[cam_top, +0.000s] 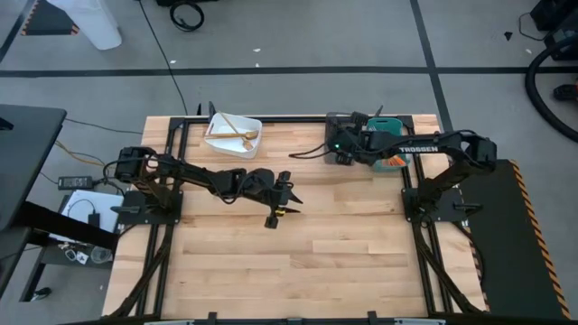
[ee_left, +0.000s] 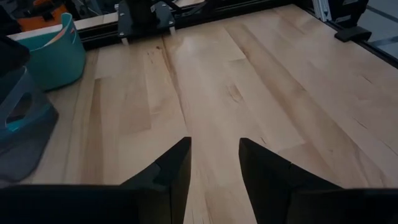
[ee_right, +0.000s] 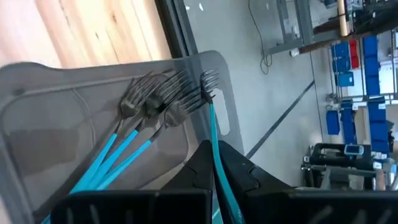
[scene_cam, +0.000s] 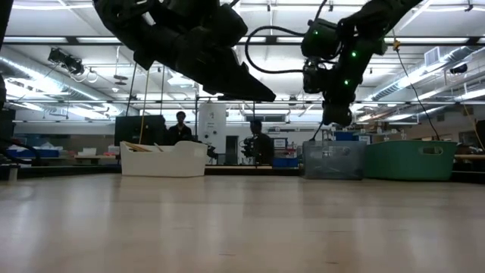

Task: Sort silverware by color (type)
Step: Put the blue fork into the black bin

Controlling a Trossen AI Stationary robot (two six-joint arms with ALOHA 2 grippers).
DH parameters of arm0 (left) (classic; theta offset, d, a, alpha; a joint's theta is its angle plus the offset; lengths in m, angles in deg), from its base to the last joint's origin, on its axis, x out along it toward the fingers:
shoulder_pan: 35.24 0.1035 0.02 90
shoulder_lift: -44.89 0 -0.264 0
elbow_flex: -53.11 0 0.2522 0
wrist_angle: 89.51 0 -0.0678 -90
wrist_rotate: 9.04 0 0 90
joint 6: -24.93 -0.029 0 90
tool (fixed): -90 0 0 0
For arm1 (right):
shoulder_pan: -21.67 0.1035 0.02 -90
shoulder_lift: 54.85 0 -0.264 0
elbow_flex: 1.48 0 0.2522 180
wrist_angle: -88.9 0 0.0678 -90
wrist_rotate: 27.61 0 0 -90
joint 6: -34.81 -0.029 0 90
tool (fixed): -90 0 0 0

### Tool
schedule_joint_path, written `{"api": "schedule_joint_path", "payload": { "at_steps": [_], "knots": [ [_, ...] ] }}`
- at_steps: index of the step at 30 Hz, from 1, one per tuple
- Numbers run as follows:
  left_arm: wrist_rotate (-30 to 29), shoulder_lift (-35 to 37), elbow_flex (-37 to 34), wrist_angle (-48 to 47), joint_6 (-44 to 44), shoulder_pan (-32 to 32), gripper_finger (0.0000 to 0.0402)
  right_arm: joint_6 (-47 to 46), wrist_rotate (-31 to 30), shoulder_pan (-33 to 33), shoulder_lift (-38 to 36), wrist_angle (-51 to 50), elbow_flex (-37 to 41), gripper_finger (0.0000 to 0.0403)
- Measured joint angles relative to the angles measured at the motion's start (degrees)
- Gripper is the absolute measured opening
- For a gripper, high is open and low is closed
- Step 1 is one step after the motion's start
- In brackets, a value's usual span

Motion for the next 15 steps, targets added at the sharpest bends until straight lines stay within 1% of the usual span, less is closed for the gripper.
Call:
{"api": "schedule_joint_path", "payload": {
  "at_steps": [5, 15],
  "knots": [
    [0.0, 0.0, 0.0, 0.0, 0.0, 0.0, 0.0142, 2.6, 0.4, -1.1, 0.0, 5.7, 3.7, 0.0014],
    [0.0, 0.0, 0.0, -0.1, -0.4, 0.0, 0.0142, 3.2, 0.7, -1.7, 0.0, 15.8, 10.2, 0.0014]
  ]
}}
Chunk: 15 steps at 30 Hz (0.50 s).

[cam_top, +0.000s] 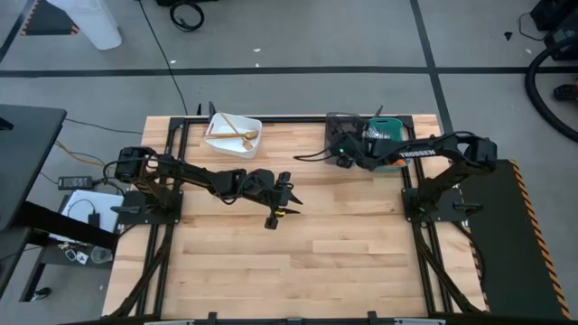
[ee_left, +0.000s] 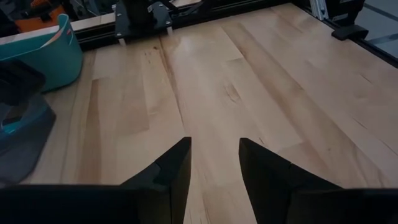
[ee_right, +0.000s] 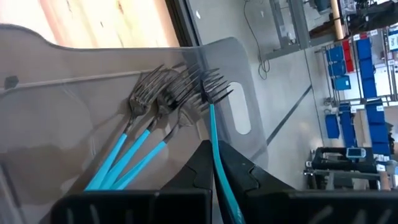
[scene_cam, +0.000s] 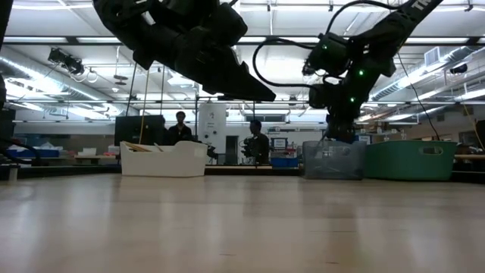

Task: Sort silverware by color (type)
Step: Put the blue fork into the black bin

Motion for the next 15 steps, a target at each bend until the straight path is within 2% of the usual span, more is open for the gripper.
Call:
{"api": "schedule_joint_path", "payload": {
  "at_steps": [7, 13, 15],
  "knots": [
    [0.0, 0.0, 0.0, 0.0, 0.0, 0.0, 0.0142, -0.8, 3.0, -0.1, 0.0, 1.1, 1.5, 0.0028],
    [0.3, 0.0, 0.0, 0.0, 0.0, 0.0, 0.0142, -2.8, 5.9, -1.0, 0.0, -0.7, 1.1, 0.0085],
    [2.5, 0.0, 0.0, 0.4, 0.0, 0.2, 0.0142, -4.3, 6.0, -1.1, 0.0, -3.0, 0.2, 0.0105]
  ]
}}
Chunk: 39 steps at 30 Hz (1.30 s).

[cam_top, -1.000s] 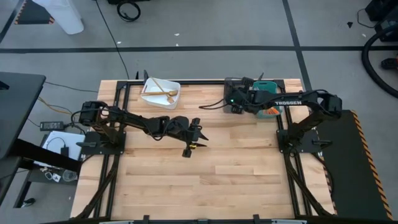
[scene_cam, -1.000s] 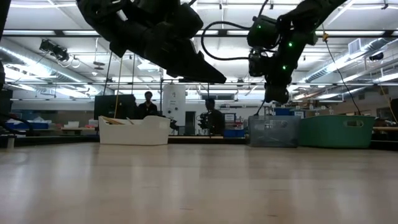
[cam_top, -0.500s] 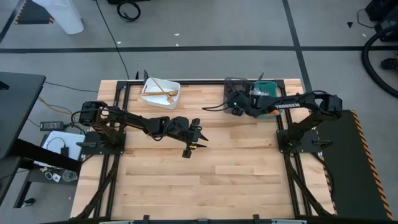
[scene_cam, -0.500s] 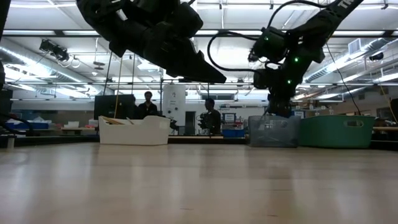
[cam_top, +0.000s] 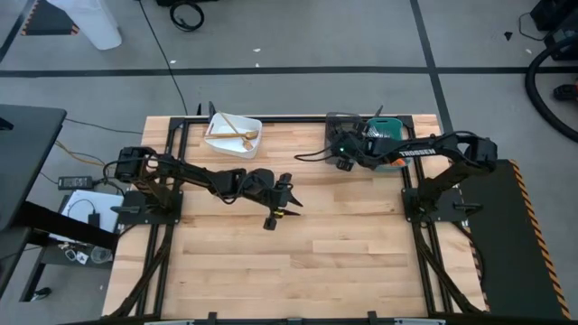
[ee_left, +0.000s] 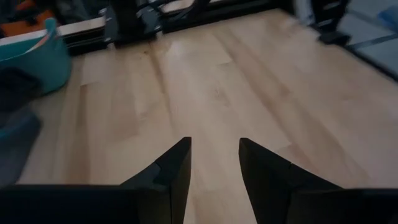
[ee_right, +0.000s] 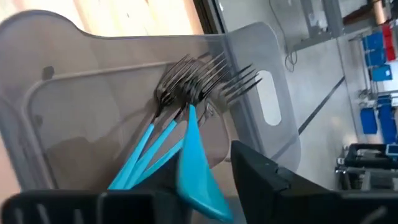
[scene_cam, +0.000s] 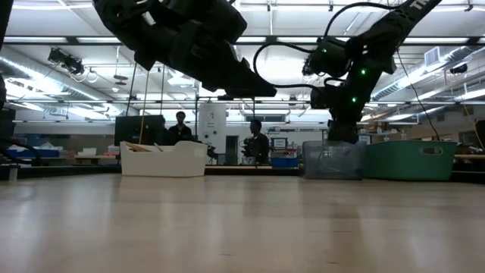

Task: Sort silverware by color (type)
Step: Put the blue fork into the black bin, then return to Home Position

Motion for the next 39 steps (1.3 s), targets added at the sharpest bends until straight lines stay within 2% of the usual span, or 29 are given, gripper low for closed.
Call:
{"api": "schedule_joint_path", "payload": {
  "at_steps": [5, 12, 16, 23, 31, 39],
  "knots": [
    [5.6, 0.0, 0.0, 1.0, 1.4, 1.4, 0.0142, -4.9, 2.9, 0.0, -1.1, -9.2, -3.7, 0.0134],
    [5.9, 0.0, 0.0, 0.0, 1.9, 2.8, 0.0142, -20.2, 5.4, 0.1, -2.4, -31.7, -10.9, 0.0140],
    [5.9, 0.0, 0.0, -0.1, 2.5, 2.8, 0.0142, -24.3, 9.7, 0.2, -2.4, -37.5, -13.2, 0.0138],
    [5.9, 0.2, 0.0, -0.6, 2.9, 3.8, 0.0142, -24.3, 10.5, 2.4, -3.9, -37.1, -14.2, 0.0137],
    [5.6, 1.7, 0.0, -3.6, 5.9, 7.0, 0.0142, -22.9, 11.5, 6.3, -12.3, -30.5, -12.8, 0.0131],
    [-0.8, 2.8, 0.0, -3.1, 6.6, 8.0, 0.0142, -22.8, 11.6, 8.1, -17.1, -24.9, -12.4, 0.0130]
  ]
}}
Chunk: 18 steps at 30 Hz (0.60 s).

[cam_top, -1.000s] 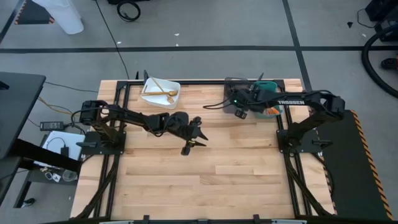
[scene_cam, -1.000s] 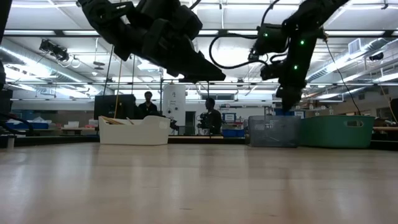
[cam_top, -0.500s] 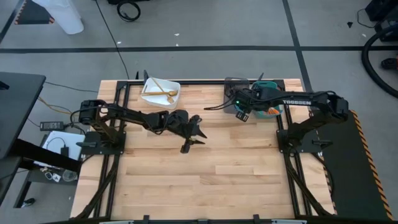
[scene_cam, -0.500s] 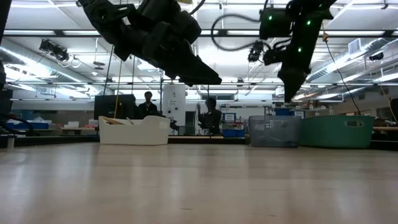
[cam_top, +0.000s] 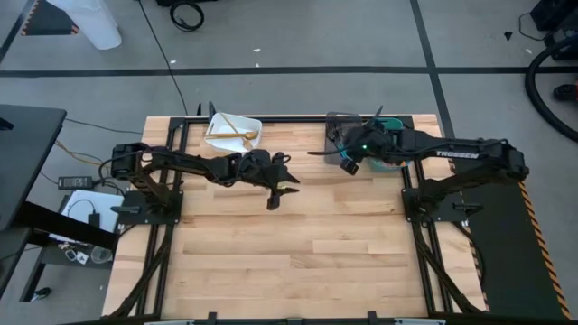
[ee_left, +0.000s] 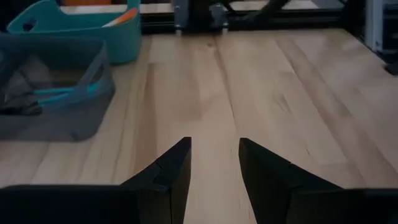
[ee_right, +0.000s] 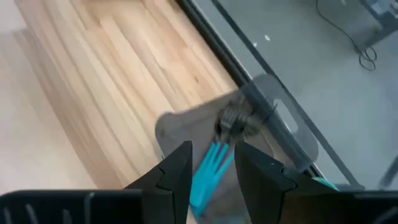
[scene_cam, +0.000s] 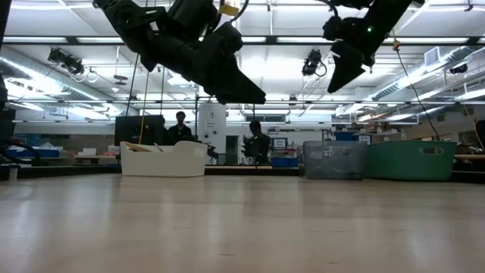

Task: Sort silverware by color (type)
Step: Return to Home Position

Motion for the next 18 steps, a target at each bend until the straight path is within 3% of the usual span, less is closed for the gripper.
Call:
{"api": "schedule_joint_path", "payload": {
  "at_steps": [18],
  "knots": [
    [-0.7, 0.5, 0.0, -0.8, 3.9, -0.1, 0.0142, 1.6, -0.5, 4.0, 0.5, 13.9, 4.6, 0.0130]
  ]
}}
